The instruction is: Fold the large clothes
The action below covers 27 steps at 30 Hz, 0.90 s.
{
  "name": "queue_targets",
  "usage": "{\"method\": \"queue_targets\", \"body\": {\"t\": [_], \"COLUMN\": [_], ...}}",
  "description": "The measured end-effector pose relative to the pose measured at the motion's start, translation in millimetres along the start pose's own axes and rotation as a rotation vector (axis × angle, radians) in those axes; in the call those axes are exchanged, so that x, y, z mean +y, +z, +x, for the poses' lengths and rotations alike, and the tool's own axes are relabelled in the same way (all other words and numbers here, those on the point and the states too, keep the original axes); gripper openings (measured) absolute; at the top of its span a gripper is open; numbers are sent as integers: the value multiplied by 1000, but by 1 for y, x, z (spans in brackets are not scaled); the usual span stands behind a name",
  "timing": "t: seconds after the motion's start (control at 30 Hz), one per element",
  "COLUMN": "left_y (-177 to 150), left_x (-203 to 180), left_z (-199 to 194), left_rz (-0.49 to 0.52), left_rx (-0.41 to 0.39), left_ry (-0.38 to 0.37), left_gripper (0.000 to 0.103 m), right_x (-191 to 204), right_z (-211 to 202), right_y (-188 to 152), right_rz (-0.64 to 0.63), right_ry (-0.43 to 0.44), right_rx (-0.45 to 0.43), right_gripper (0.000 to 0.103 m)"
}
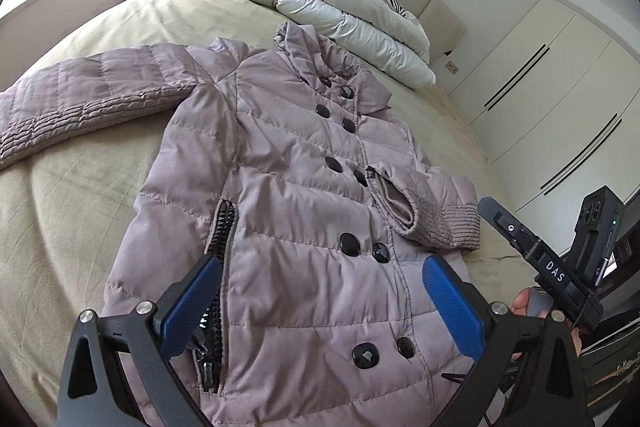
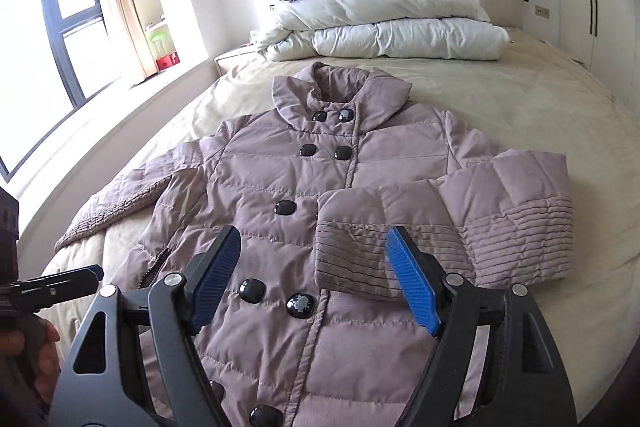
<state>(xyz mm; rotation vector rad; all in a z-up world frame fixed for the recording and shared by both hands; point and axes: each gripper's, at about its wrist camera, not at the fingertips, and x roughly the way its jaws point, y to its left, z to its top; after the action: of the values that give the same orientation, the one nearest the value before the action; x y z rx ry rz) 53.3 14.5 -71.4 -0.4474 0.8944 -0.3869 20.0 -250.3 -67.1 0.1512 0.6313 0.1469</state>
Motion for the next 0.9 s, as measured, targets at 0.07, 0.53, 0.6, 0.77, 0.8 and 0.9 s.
{"method": "queue_targets", "body": {"t": [0.07,0.53,0.6,0.77,0.8,0.9], "left_y": [6,47,49,54,54,58], "left_x": [-20,-83,-83,-87,-87,-88], "left_z": [21,200,208,223,227,234], "left_rz": [18,-85,-96,-92,-94,-105], "left_rx": [24,359,369,394,404,413], "left_ry": [-40,-177,-170,-140,-139,-166], "left_gripper": [103,91,90,58,41,21], "right_x": [-24,-162,-173,-184,-182,-178], "right_z": [-21,-72,-72,-70,-68,-64], "right_y": [-4,-72,-79,-86,-86,-86], "right_rz": [73,403,423,439,437,438], "right_ry": [6,53,53,55,50,52], "right_rx": [-27,24,38,60,65,78], "right_gripper": [75,69,62,50,48,44]}}
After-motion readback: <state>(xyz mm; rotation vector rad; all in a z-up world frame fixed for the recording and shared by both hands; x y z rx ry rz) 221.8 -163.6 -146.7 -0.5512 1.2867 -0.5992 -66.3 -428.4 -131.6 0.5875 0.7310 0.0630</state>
